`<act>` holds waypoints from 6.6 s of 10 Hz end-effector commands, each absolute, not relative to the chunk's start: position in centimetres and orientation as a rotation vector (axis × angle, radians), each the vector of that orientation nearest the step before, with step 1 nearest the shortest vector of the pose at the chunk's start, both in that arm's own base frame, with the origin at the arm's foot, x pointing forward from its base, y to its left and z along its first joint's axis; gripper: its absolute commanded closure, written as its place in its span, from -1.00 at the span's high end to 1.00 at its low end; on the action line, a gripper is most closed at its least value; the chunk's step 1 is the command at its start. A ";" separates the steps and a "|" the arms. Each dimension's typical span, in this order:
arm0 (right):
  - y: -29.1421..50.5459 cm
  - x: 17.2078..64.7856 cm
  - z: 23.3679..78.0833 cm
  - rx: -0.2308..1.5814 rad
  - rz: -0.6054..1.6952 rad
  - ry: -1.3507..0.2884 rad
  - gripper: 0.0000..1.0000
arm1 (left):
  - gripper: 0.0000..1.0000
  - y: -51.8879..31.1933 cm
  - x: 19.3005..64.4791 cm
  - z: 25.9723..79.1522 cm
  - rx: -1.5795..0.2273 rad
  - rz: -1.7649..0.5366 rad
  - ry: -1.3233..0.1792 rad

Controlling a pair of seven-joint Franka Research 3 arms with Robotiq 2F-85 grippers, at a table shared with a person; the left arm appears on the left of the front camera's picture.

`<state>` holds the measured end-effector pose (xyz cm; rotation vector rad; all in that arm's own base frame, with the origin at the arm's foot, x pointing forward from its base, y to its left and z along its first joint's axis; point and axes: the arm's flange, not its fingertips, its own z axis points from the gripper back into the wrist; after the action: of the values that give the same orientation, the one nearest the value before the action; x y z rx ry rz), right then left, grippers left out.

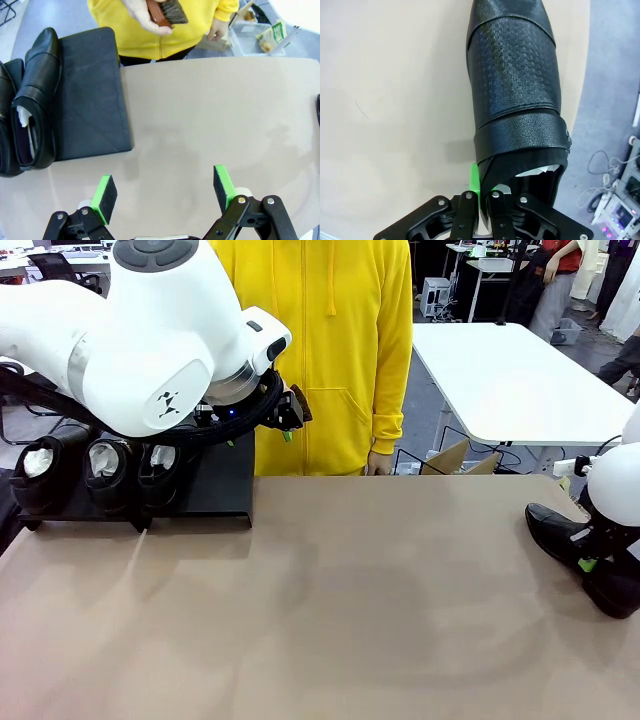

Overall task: Organize the shoes by placing them on the stand.
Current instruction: Pick up one Shoe and place it in the middle of the table, then place the Shoe from the middle of the table onto the Shoes Stand.

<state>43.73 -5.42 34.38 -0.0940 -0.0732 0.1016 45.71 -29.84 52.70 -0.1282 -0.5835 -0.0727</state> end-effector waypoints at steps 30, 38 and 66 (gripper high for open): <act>33.0 33.2 38.9 0.059 -0.076 -0.201 -1.00 | 1.00 -30.0 45.6 52.9 -0.117 -0.075 -0.601; 32.9 34.2 35.7 0.168 -0.070 -0.211 1.00 | 1.00 -30.0 45.6 52.9 -0.117 -0.075 -0.601; 13.4 35.4 48.5 0.107 -0.504 -0.448 1.00 | 1.00 -44.8 35.2 45.4 -0.140 -0.188 -0.045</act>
<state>34.96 14.24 48.39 0.0874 -0.4453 -0.5091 34.40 -44.06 45.11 -0.1678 -0.0687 -0.2061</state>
